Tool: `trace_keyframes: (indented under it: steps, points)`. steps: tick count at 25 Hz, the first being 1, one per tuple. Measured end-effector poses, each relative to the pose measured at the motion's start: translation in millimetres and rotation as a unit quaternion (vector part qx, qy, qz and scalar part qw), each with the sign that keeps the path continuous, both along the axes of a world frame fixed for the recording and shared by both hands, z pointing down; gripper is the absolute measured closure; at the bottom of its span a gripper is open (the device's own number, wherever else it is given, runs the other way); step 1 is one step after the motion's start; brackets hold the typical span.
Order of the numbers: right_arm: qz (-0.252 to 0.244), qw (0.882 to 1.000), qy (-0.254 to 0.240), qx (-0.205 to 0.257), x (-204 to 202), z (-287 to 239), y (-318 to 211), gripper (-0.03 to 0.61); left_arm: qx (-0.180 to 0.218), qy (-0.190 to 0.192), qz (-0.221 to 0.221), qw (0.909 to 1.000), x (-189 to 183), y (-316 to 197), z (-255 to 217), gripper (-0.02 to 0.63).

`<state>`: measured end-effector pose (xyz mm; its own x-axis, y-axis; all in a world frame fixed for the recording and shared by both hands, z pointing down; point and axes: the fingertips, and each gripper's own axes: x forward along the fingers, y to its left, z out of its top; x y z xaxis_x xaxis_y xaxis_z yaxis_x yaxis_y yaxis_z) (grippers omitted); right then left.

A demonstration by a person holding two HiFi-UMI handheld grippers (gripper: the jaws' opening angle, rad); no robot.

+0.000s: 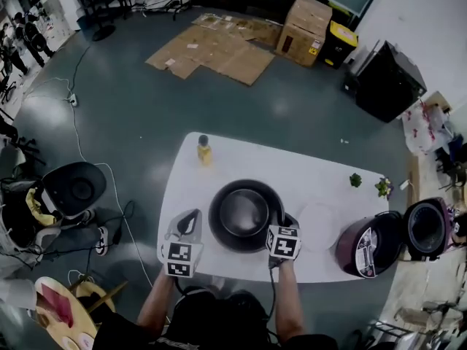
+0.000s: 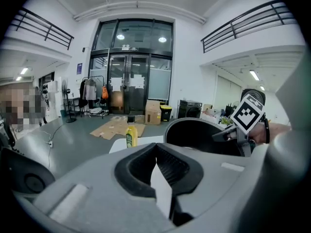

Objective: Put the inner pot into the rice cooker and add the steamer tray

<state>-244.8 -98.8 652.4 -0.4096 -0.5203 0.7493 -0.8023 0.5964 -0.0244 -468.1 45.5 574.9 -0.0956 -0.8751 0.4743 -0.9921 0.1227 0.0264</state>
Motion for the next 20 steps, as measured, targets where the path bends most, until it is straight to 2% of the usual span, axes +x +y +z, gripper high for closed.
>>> trace_keyframes:
  steps: [10,20]
  points:
    - [0.091,0.994,-0.028,0.054,93.2,-66.4,2.6,0.568,0.042,-0.013,0.083,0.9956,61.1,-30.6,-40.7,0.603]
    - [0.187,0.975,-0.039,0.113,226.9,-123.3,15.5,0.568,0.084,-0.016,0.185,0.9791,165.2,-71.7,-76.0,0.603]
